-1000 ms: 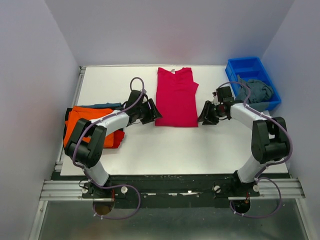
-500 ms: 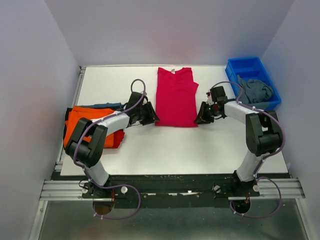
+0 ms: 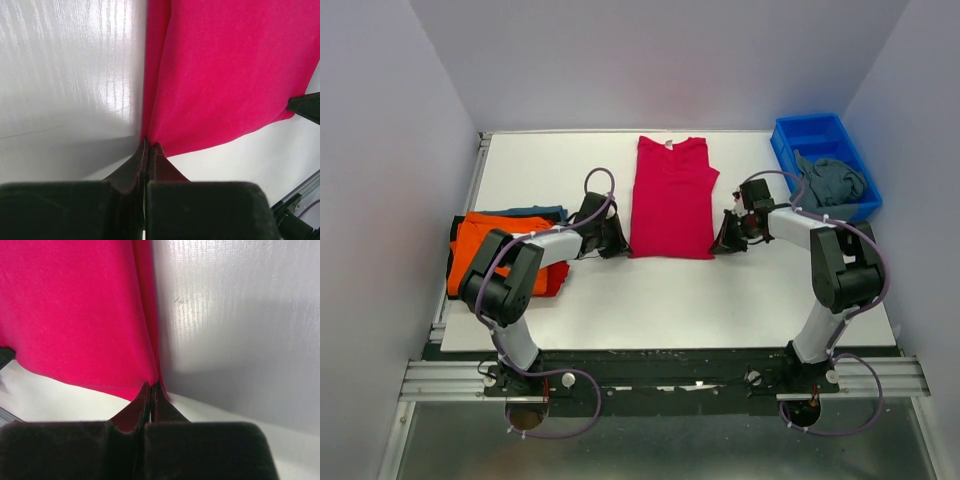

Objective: Fold and stack the t-shirts
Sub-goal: Fold the folded rectangular tshirt in 1/3 of the way, then grab one side of the 2/3 rectangular tshirt with both arms

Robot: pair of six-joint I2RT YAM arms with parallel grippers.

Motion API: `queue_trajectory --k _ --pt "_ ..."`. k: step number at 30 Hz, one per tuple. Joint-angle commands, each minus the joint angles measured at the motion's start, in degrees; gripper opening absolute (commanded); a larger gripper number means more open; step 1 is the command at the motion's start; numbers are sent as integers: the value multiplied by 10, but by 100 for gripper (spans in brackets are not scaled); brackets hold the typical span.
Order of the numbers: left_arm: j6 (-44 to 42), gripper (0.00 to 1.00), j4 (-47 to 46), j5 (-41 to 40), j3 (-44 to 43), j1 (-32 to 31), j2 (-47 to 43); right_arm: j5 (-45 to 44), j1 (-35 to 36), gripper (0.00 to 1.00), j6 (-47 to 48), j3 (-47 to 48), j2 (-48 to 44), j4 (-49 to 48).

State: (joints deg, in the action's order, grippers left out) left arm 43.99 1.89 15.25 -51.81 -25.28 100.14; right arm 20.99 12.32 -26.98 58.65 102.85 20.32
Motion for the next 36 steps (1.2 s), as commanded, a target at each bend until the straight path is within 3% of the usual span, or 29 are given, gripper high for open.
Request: queue_trajectory --k 1,4,5,7,9,12,15,28,31,33,34,36 --pt "-6 0 -11 -10 32 -3 6 -43 3 1 -8 -30 -3 9" --pt "-2 0 -16 -3 50 -4 3 -46 2 1 -10 -39 -4 12" --pt "-1 0 -16 0 53 -5 -1 -41 3 5 -11 -42 -6 10" --pt "0 0 -16 -1 60 -9 -18 -39 2 24 -9 -49 -24 9" --pt "0 15 -15 -9 62 -13 -39 -41 3 37 -6 -55 -48 7" --pt "-2 35 -3 -21 57 -14 -56 -46 3 41 -2 -53 -70 18" --pt "-7 40 10 -23 45 -15 -52 -51 3 44 2 -52 -67 24" --pt "-6 49 25 -10 32 -21 -20 -33 24 38 -6 -57 -20 3" --pt "0 49 21 -3 27 -21 -5 -33 25 26 -7 -54 -16 2" --pt "2 47 17 -1 27 -22 3 -38 25 10 -8 -54 -17 3" --pt "4 43 15 -3 27 -22 7 -39 25 3 -7 -54 -19 3" --pt "10 30 6 -1 28 -22 15 -37 25 1 -10 -55 -21 3"
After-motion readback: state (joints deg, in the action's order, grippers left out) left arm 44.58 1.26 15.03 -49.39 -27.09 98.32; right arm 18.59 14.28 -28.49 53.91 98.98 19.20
